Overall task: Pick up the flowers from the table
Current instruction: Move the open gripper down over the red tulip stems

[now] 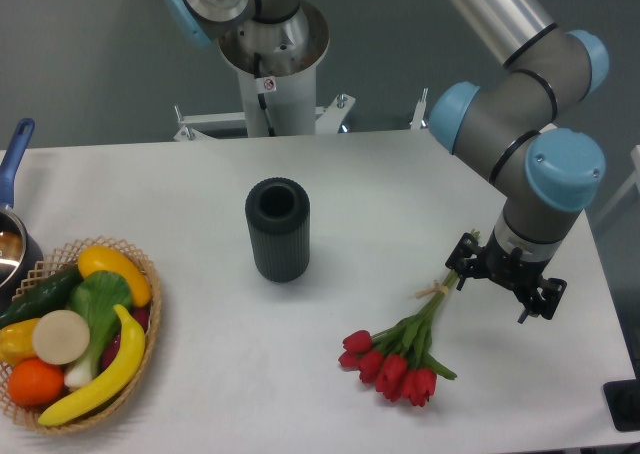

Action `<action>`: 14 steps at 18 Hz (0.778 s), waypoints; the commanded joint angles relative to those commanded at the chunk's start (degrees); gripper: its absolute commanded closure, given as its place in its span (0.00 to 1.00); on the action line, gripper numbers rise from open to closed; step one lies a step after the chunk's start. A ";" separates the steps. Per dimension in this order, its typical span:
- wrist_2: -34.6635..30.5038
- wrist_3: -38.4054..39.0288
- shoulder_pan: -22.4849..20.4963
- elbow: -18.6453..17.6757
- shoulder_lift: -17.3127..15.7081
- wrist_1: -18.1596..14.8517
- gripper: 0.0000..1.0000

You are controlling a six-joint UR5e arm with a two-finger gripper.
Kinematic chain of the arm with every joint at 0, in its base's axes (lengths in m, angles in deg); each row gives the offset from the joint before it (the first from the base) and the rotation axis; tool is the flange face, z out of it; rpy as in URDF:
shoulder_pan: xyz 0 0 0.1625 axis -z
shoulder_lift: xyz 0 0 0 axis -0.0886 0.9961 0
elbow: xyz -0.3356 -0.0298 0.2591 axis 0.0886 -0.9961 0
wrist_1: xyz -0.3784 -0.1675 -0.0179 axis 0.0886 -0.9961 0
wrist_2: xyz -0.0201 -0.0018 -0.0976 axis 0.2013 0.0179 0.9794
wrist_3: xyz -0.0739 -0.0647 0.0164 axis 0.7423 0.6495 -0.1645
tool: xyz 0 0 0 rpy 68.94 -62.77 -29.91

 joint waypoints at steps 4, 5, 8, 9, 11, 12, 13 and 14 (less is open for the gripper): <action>0.00 0.00 0.00 0.00 0.00 0.00 0.00; 0.00 0.17 0.00 -0.09 0.00 0.00 0.00; 0.53 1.92 0.00 -2.28 -0.09 1.48 0.00; 0.61 2.98 0.09 -4.37 -0.17 2.89 0.00; 0.18 3.95 1.49 -7.72 -1.49 7.80 0.00; -0.17 4.22 2.63 -8.26 -1.41 8.34 0.00; -1.05 4.31 3.33 -8.35 -1.14 8.35 0.00; -2.88 4.39 3.60 -8.26 -0.79 8.35 0.00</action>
